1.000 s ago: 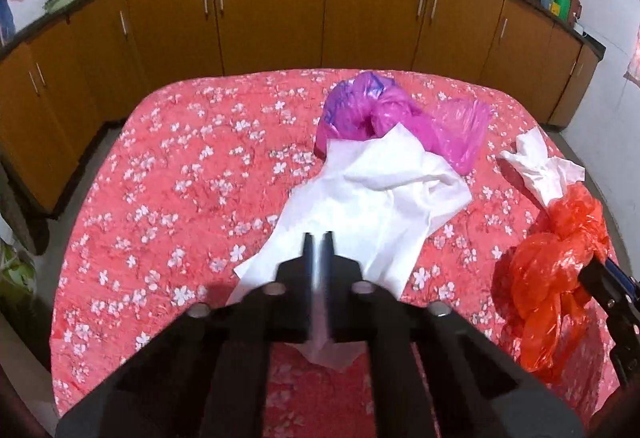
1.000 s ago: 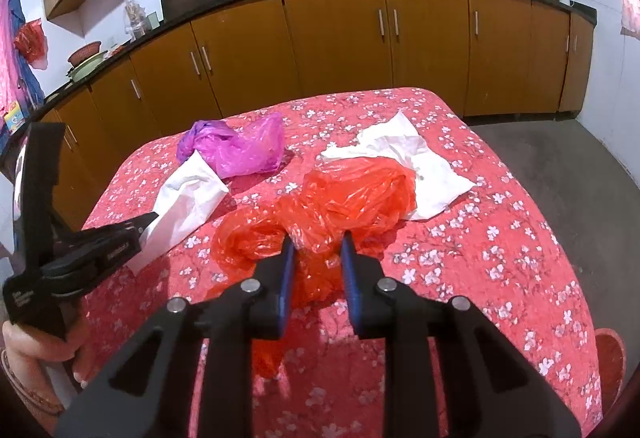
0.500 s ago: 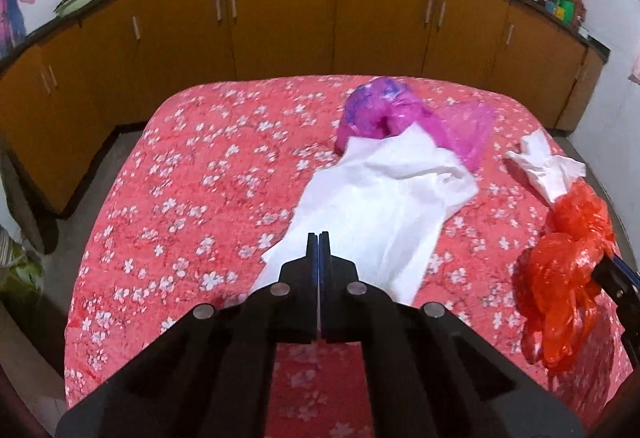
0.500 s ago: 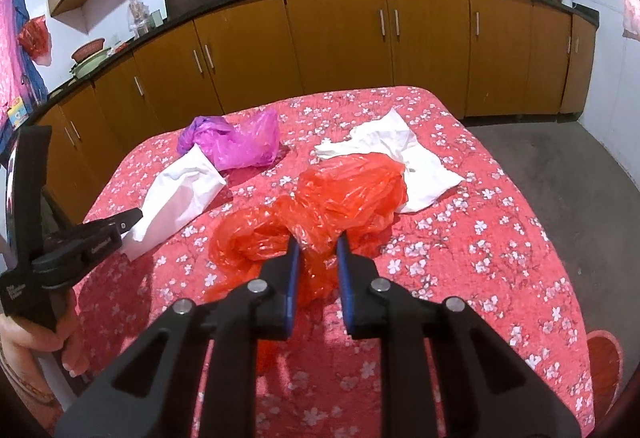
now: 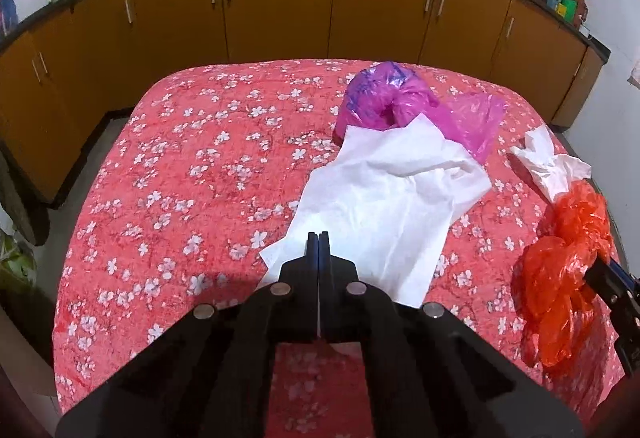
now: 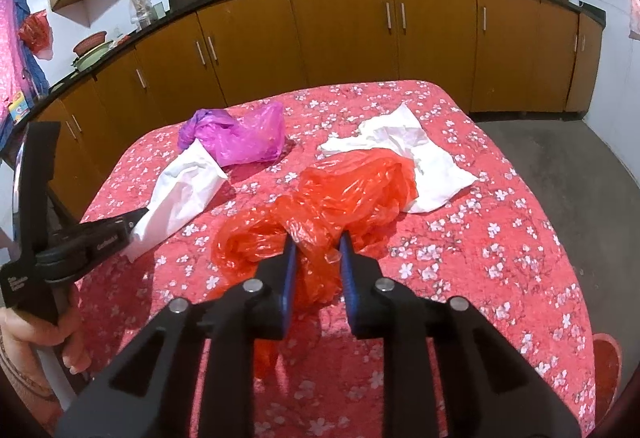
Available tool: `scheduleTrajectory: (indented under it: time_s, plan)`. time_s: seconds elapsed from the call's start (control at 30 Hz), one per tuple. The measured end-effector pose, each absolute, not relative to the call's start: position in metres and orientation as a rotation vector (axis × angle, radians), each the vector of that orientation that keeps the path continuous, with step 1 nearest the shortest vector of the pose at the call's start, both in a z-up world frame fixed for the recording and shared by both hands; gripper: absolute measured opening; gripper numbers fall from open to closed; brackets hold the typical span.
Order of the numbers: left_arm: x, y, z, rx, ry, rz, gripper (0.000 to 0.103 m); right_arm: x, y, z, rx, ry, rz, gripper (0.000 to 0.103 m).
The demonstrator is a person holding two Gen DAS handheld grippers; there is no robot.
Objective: Collect trash
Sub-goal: 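Lift the white paper and red bag and carry them toward the orange basket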
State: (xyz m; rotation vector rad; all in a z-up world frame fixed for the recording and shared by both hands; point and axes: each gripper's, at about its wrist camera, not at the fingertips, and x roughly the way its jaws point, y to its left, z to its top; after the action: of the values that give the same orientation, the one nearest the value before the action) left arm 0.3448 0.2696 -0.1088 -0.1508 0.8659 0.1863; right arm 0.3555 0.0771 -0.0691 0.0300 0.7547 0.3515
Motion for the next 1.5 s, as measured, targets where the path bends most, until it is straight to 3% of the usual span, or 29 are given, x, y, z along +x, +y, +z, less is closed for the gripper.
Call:
scheduleTrajectory:
  time_s: [0.23, 0.47, 0.53, 0.6, 0.67, 0.83, 0.97, 1.0, 1.5]
  plan:
    - [0.312, 0.256, -0.082, -0.145, 0.712, 0.093, 0.0, 0.347, 0.069, -0.059, 0.048, 0.724, 0.363, 0.018]
    - [0.313, 0.233, -0.081, -0.132, 0.73, 0.044, 0.0, 0.34, 0.068, -0.051, 0.049, 0.715, 0.379, 0.018]
    - [0.316, 0.23, -0.083, -0.129, 0.743, 0.035, 0.006, 0.339, 0.067, -0.05, 0.044, 0.712, 0.381, 0.018]
    - [0.314, 0.224, -0.085, -0.116, 0.745, 0.038, 0.035, 0.339, 0.065, -0.049, 0.044, 0.714, 0.382, 0.018]
    - [0.312, 0.222, -0.084, -0.108, 0.734, 0.039, 0.04, 0.338, 0.063, -0.049, 0.044, 0.717, 0.379, 0.018]
    - [0.321, 0.222, -0.09, -0.079, 0.773, 0.086, 0.039, 0.34, 0.059, -0.05, 0.058, 0.727, 0.378, 0.018]
    - [0.331, 0.231, -0.102, -0.086, 0.835, 0.128, 0.005, 0.338, 0.061, -0.049, 0.053, 0.725, 0.386, 0.018]
    - [0.331, 0.233, -0.104, -0.09, 0.841, 0.131, 0.002, 0.338, 0.061, -0.049, 0.054, 0.724, 0.388, 0.018]
    - [0.295, 0.213, -0.049, -0.105, 0.684, 0.04, 0.001, 0.313, 0.03, -0.022, 0.073, 0.634, 0.406, 0.018]
